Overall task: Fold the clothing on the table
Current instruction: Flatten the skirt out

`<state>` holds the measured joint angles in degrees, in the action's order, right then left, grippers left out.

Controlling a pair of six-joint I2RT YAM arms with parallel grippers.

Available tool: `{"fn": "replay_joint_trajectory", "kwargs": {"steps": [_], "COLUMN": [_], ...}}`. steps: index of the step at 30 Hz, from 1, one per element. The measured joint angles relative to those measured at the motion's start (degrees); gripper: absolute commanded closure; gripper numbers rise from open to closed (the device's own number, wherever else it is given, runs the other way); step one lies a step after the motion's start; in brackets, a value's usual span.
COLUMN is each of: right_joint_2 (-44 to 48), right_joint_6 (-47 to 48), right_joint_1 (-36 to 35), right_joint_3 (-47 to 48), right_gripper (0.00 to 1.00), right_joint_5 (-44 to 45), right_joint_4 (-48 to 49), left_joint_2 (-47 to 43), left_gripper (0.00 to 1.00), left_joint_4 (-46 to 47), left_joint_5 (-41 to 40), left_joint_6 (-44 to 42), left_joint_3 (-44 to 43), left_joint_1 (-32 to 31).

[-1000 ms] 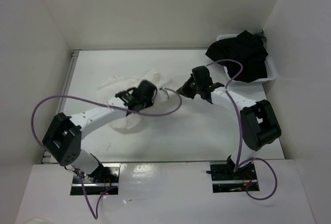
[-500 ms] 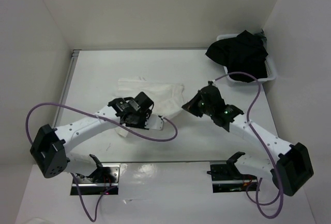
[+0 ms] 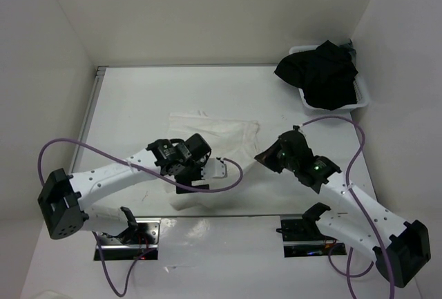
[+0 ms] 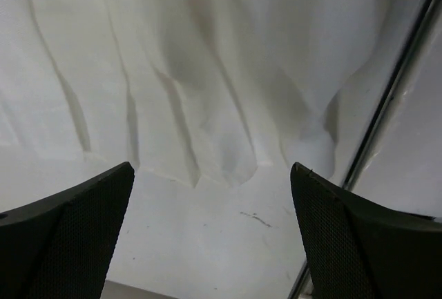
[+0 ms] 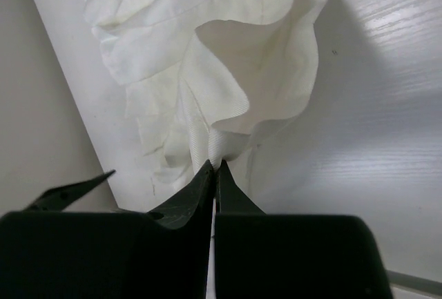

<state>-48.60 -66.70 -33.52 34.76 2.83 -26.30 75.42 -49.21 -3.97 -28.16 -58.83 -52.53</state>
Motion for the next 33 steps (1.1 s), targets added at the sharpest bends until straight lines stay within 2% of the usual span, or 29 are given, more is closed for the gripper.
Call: {"fn": "replay_joint_trajectory", "kwargs": {"steps": [4,11,17,19,20,21,22,23,24,27,29,33], "right_joint_2": [-3.7,-13.7,-13.6,-13.6,-13.6,-13.8,-14.2,-14.8,-15.5,-17.8,-20.2,-27.7], "right_joint_6": [-2.0,-3.1,-3.6,-3.9,-4.0,-4.2,-4.2,-4.2,-4.2,-3.1,-1.5,3.5], "right_joint_1": [0.0,0.0,0.0,0.0,0.0,0.0,0.0,0.0,0.0,0.6,1.1,1.5], "right_joint_3": [1.3,8.6,9.2,9.2,9.3,9.5,9.9,10.4,11.1,13.4,15.8,23.7], "right_gripper": [1.0,1.0,1.0,1.0,1.0,1.0,1.0,1.0,1.0,1.0,1.0,1.0], "right_joint_5": [1.4,2.6,4.1,4.3,4.5,4.6,4.8,5.1,5.2,5.6,5.4,4.9], "right_joint_4": [1.1,4.7,5.2,5.2,5.2,5.2,5.2,5.3,5.3,6.1,6.8,8.6], "left_joint_2": [0.0,3.5,13.0,13.9,14.1,14.5,14.8,15.3,16.0,16.5,14.7,11.0], "left_gripper": [0.0,0.0,0.0,0.03,0.09,0.3,0.44,0.67,1.0,1.0,1.0,1.0], "left_joint_4": [5.4,14.6,21.8,23.1,24.1,24.6,25.2,25.6,26.0,26.9,27.5,30.6], "left_joint_5": [0.4,1.9,0.5,0.0,-0.6,-0.8,-0.8,-0.9,-1.0,-4.0,-7.7,-14.5], "left_joint_6": [4.6,9.5,12.1,12.0,12.0,11.9,11.7,11.8,11.6,8.5,4.5,-9.1], "left_joint_3": [3.8,5.7,8.8,9.1,9.1,8.9,8.8,8.5,8.2,7.1,6.4,-0.8], "left_joint_1": [-3.3,-3.5,-3.5,-3.4,-3.5,-3.4,-3.2,-3.0,-2.3,2.7,8.3,21.0]}}
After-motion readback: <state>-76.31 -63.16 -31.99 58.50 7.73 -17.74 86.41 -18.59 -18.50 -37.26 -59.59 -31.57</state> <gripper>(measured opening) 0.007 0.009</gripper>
